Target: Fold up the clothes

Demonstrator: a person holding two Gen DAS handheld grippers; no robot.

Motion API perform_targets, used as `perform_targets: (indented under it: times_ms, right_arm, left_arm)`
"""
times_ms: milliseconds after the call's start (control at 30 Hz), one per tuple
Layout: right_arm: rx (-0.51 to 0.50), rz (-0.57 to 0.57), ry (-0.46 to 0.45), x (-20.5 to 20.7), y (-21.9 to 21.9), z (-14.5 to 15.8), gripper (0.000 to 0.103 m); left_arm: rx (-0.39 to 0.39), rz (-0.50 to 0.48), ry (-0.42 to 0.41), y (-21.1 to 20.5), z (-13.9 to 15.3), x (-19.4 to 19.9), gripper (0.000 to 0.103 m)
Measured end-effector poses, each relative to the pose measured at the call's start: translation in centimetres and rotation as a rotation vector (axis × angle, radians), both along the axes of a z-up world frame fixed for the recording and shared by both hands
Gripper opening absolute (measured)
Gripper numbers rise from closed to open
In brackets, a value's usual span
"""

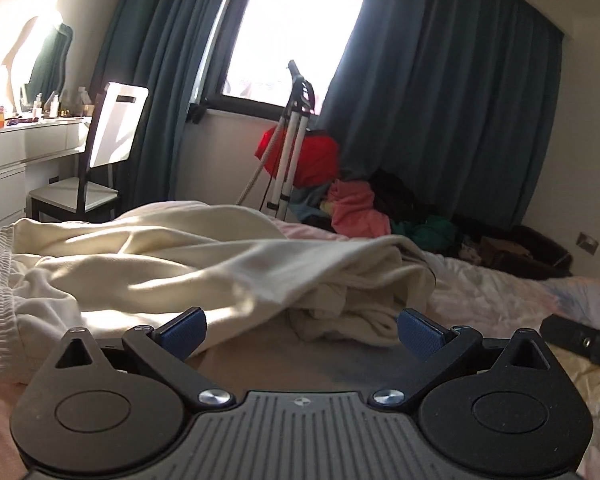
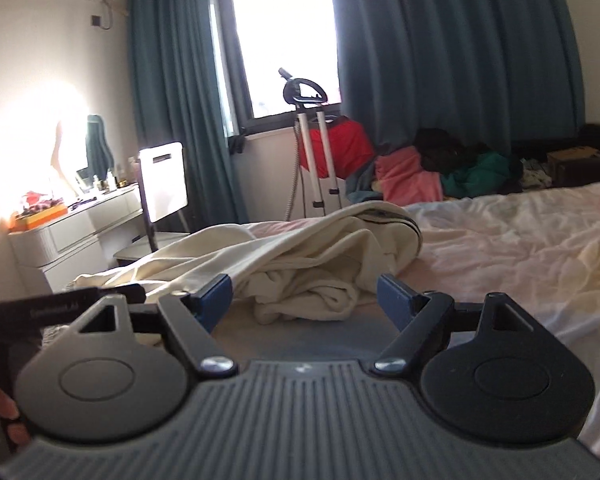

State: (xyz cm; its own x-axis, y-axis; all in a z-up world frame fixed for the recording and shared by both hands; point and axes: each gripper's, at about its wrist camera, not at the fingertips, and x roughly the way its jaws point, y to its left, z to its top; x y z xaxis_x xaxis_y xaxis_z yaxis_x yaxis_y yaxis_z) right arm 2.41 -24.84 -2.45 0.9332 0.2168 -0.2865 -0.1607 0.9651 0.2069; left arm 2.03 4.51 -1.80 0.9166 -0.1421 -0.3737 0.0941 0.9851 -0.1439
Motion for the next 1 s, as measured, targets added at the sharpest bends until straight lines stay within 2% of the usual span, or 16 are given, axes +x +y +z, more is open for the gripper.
perform_targets:
  times_ms: [100, 200, 300, 367, 433, 567, 667, 700, 733, 767, 800, 833, 867, 1000]
  right_arm:
    - [0.052, -0.056, 0.026, 0.7, -1.0, -0.1, 0.081]
    - [0.089, -0.067, 0.033, 1.7, -1.3, -0.1, 0.081]
    - [0.044, -0.073, 0.025, 2.3, -1.8, -0.7, 0.081]
    - [-0.050, -0.096, -0.003, 3.0, -1.9, -1.4, 0.081]
    - [-0.113, -0.119, 0.010, 4.2, -2.0, -2.3, 0.081]
    - [-0.063, -0.134, 0.078, 7.2, -3.4, -4.0, 0.081]
    - [-0.007, -0.153, 0.106, 9.1, -4.3, -5.0, 0.081]
    - [0.003, -0.156, 0.115, 9.7, -4.5, -5.4, 0.081]
    - [0.012, -0.151, 0.127, 10.2, -4.6, -5.9, 0.081]
    - [0.021, -0.147, 0.138, 10.6, -4.7, -6.4, 0.081]
    - [0.022, -0.145, 0.148, 11.0, -4.8, -6.9, 0.081]
    - [0.022, -0.144, 0.157, 11.3, -4.8, -7.4, 0.081]
    - [0.022, -0.143, 0.166, 11.7, -4.9, -7.8, 0.081]
    - [0.063, -0.165, 0.194, 12.7, -5.5, -8.5, 0.081]
  left_arm:
    - [0.069, -0.022, 0.021, -1.7, -1.5, 1.4, 0.102]
    - [0.133, -0.009, 0.050, -2.6, -2.3, 5.5, 0.101]
    - [0.162, 0.008, 0.082, -3.6, -3.1, 10.3, 0.100]
    - [0.151, 0.011, 0.085, -4.5, -3.6, 13.4, 0.098]
    - [0.155, 0.016, 0.091, -5.6, -4.3, 16.3, 0.095]
    - [0.214, 0.026, 0.102, -8.3, -5.4, 22.4, 0.089]
    - [0.278, -0.002, 0.099, -10.5, -6.0, 26.2, 0.085]
    - [0.299, -0.015, 0.098, -11.2, -6.2, 27.2, 0.081]
    - [0.319, -0.030, 0.100, -11.8, -6.3, 28.1, 0.070]
    - [0.338, -0.045, 0.102, -12.3, -6.4, 29.0, 0.064]
    - [0.357, -0.060, 0.104, -12.9, -6.6, 29.9, 0.049]
    - [0.371, -0.077, 0.103, -13.4, -6.6, 30.6, 0.026]
    - [0.379, -0.088, 0.094, -13.8, -6.4, 30.8, 0.014]
    - [0.372, -0.114, 0.056, -14.1, -4.5, 29.5, 0.008]
